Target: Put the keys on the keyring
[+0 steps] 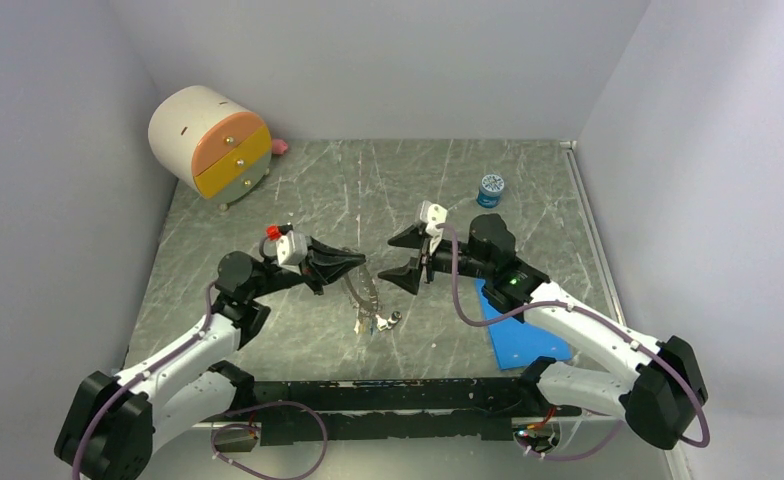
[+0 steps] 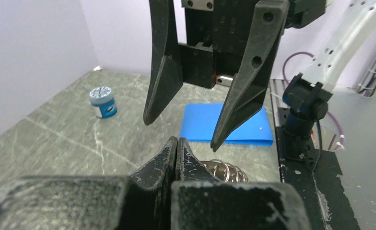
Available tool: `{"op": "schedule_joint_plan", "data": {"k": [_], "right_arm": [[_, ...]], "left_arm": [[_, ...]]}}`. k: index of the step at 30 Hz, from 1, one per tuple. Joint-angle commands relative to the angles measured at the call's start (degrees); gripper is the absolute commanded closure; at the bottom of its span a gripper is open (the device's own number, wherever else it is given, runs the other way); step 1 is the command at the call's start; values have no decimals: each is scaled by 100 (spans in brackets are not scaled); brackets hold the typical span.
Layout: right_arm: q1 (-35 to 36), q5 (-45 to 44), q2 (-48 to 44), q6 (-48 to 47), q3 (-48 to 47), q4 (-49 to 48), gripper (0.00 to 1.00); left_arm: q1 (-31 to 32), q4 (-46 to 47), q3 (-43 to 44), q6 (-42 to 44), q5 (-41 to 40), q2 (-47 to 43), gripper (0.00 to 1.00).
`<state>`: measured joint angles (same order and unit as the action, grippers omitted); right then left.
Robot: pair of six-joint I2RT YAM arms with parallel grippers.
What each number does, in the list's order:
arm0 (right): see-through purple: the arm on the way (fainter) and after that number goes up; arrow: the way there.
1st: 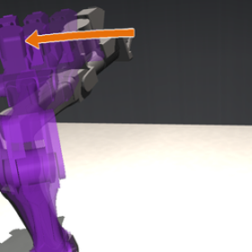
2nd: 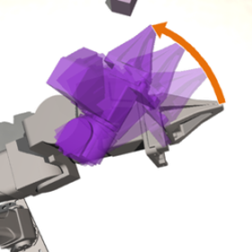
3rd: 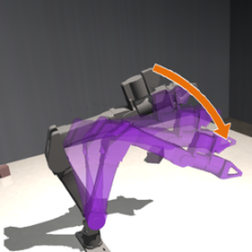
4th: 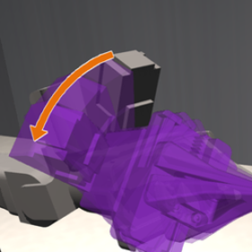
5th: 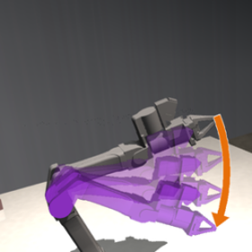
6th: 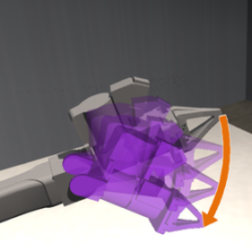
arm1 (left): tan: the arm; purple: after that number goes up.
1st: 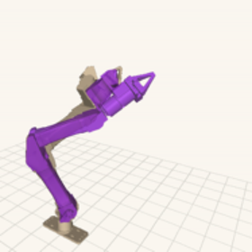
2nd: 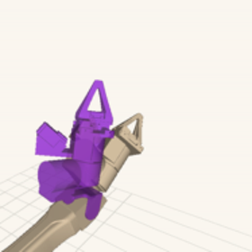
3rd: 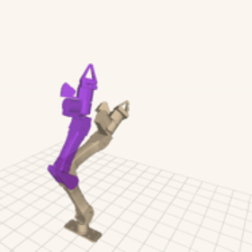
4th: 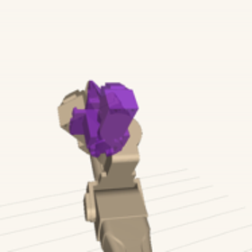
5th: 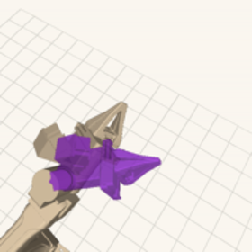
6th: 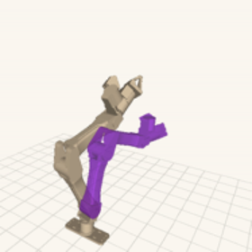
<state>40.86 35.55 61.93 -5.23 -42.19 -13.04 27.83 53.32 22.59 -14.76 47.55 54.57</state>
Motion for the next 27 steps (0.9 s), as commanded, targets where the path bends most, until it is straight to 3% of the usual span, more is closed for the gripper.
{"op": "schedule_joint_plan", "data": {"k": [1,6,11,20,27], "right_arm": [[-172,-244,-16,415,173,-519,24],[-332,-725,-107,754,477,-747,14],[-549,-1037,-269,1182,753,-892,1],[-730,-1436,-393,1940,1033,-814,1],[-820,-1759,-217,2349,1161,-820,1]], "left_arm": [[-7,-785,68,611,-528,-194,97],[-7,-968,190,732,-818,-10,98],[-8,-572,452,673,-1256,623,97],[-15,6,1480,748,-1123,2037,97],[-15,-30,1307,1016,-1495,2326,97]]}}
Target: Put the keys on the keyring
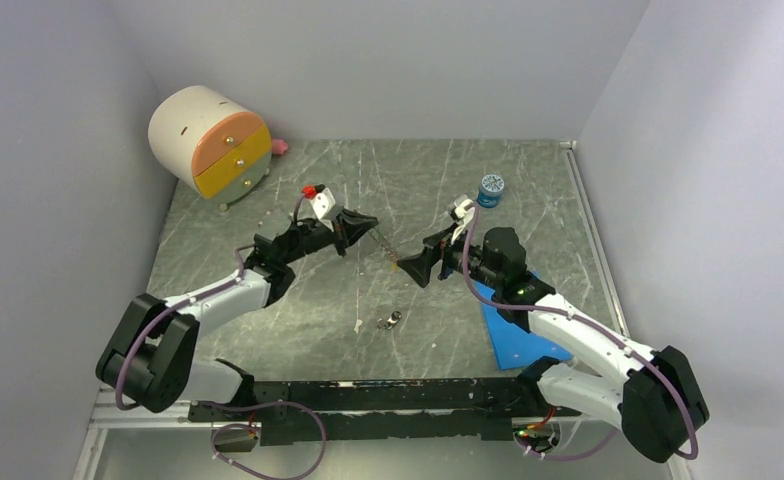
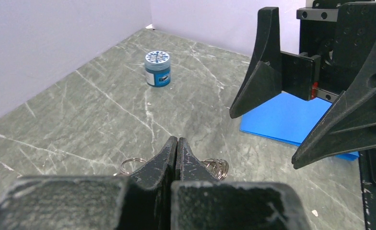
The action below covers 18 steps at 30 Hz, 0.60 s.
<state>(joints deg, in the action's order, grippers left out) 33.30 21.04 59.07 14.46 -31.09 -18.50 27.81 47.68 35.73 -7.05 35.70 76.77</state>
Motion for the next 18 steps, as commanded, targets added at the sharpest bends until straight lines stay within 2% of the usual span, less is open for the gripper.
{"op": "schedule_joint_plan", "data": {"k": [1,7,10,13,18], "right_arm": [[-75,-344,104,427,46,-273,1],[-127,-435,289,621,-77,-96,1],[-139,-631,347,752,-146,102,1],[-139,-730,354,881,-135,205,1],[-157,-668,450,991,-55,123,1]], "left_arm": [[-13,626,-168,233,-430,172,97],[-15,1693,-924,57,-1053,682,97],[-13,1899,-1209,10,-1124,693,97],[-4,1631,-1431,85,-1118,423,98],[-4,435,-1674,209,-1197,-560,97]]}}
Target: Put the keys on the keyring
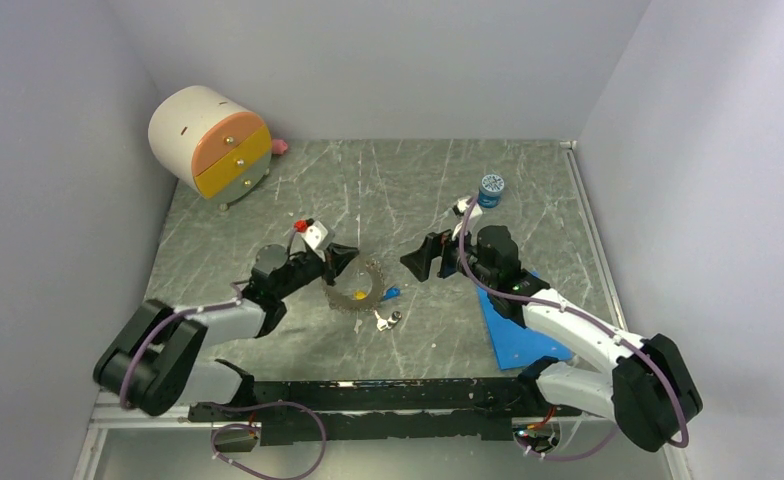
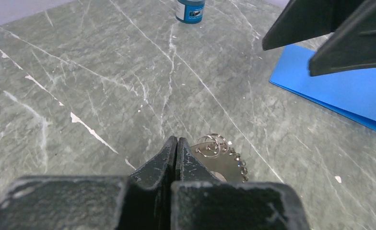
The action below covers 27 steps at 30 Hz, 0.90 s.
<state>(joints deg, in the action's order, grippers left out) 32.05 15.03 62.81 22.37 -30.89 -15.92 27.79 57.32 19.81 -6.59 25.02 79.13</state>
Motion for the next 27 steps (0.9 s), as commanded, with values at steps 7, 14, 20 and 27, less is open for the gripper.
{"op": "schedule_joint_plan", "data": {"k": [7,14,20,27], "right_arm": [[-31,298,588,288,-235,-232,1],[-32,700,1007,260,-491,-165,1],[-32,823,1106,142,-552,-35,1],[-31,928,1190,-44,-626,151,1]], "left_arm": [[-6,-2221,-69,232,-1073,-1467,97],[-3,-2420,372,46,-1716,-808,88],[-3,-2294,583,68,-1827,-443,71],[-2,-2488,477,-77,-2471,-1039,26]]}}
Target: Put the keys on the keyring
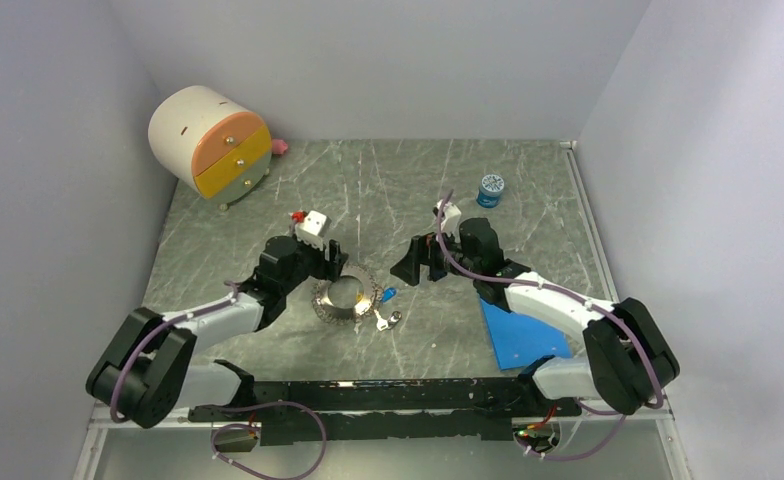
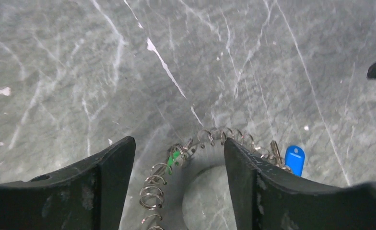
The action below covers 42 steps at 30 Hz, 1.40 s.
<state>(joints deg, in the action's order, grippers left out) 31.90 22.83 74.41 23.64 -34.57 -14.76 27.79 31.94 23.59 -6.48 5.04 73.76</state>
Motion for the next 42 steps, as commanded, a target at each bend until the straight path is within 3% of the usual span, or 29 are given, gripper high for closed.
{"op": "schedule_joint_plan", "data": {"k": [1,7,17,31,37,42], "right_arm": [[-12,164,48,-206,-272,56,1],[55,196,193,-342,-408,230,1],[502,-68,738,-383,-1042,773,5],[1168,-124,1632,-103,-1877,1136,14],[1327,172,2034,-67,-2187,1167,19],[1479,334,2258,32,-2310,1124,22]], "left_arm": [[-8,-39,87,-121,-492,-654,22],[-4,-1562,486,-627,-1509,-1411,7],[-81,-4124,1243,-2438,-2671,-1208,5],[-1136,-4331,987,-3616,-528,-818,5],[-1737,-3601,350,-4082,676,-826,5],[-1856,-3340,-3,-4207,1076,-814,10]]}}
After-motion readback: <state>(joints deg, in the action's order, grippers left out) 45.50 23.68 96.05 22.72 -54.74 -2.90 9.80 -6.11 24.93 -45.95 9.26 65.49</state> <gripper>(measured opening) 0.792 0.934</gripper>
